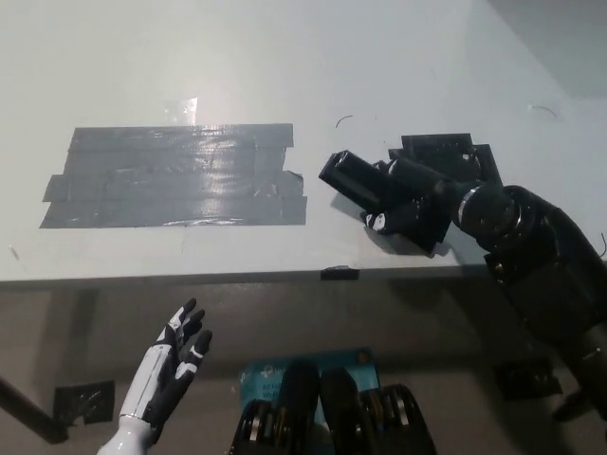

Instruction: A person hands a stapler to the robot and the robot grabs it with its right hand and places it on the desk infront of it

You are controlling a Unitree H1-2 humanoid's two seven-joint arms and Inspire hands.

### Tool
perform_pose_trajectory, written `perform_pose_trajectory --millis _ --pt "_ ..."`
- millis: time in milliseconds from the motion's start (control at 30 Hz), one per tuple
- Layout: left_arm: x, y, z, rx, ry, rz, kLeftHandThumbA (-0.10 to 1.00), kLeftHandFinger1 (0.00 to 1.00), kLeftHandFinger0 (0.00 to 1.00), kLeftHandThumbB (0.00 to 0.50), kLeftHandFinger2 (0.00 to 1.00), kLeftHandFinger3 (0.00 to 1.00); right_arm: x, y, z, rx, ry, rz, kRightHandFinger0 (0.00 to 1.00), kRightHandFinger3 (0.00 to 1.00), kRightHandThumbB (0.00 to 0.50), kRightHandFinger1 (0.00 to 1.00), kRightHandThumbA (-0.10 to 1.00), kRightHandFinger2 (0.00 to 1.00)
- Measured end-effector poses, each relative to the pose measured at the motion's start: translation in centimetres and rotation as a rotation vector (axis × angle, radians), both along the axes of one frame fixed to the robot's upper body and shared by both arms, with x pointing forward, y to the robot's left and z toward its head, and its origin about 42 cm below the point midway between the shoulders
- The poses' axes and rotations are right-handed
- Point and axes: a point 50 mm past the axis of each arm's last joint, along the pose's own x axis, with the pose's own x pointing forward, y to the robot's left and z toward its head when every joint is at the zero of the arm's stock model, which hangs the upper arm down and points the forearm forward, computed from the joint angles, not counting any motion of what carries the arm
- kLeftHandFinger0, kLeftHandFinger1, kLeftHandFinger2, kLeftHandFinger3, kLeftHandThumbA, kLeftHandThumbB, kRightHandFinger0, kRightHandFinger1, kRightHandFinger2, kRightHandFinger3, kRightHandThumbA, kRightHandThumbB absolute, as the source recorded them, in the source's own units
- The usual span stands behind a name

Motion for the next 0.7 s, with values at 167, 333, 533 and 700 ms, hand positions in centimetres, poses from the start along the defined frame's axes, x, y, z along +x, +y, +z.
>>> perform_pose_trajectory --millis 167,333,533,700 --pt "0.0 0.1 0.1 0.008 0.007 -0.001 0.67 0.94 0.87 0.408 0.97 1.00 0.2 -0.3 0.5 0.149 0.013 -0.047 1.00 1.00 0.301 1.00 0.81 1.00" --pt "0.0 0.1 0.1 0.013 0.012 -0.002 0.70 0.92 0.83 0.420 0.94 1.00 -0.1 -0.8 2.0 0.271 -0.050 -0.069 1.00 1.00 0.328 1.00 0.84 1.00" --pt "0.0 0.1 0.1 0.014 0.014 -0.003 0.72 0.89 0.81 0.416 0.93 1.00 -0.3 -1.6 3.8 0.404 -0.167 -0.118 1.00 1.00 0.355 1.00 0.96 1.00" --pt "0.0 0.1 0.1 0.015 0.014 -0.003 0.72 0.86 0.79 0.416 0.90 0.99 -0.6 -1.7 4.6 0.445 -0.251 -0.143 1.00 1.00 0.398 1.00 1.00 1.00"
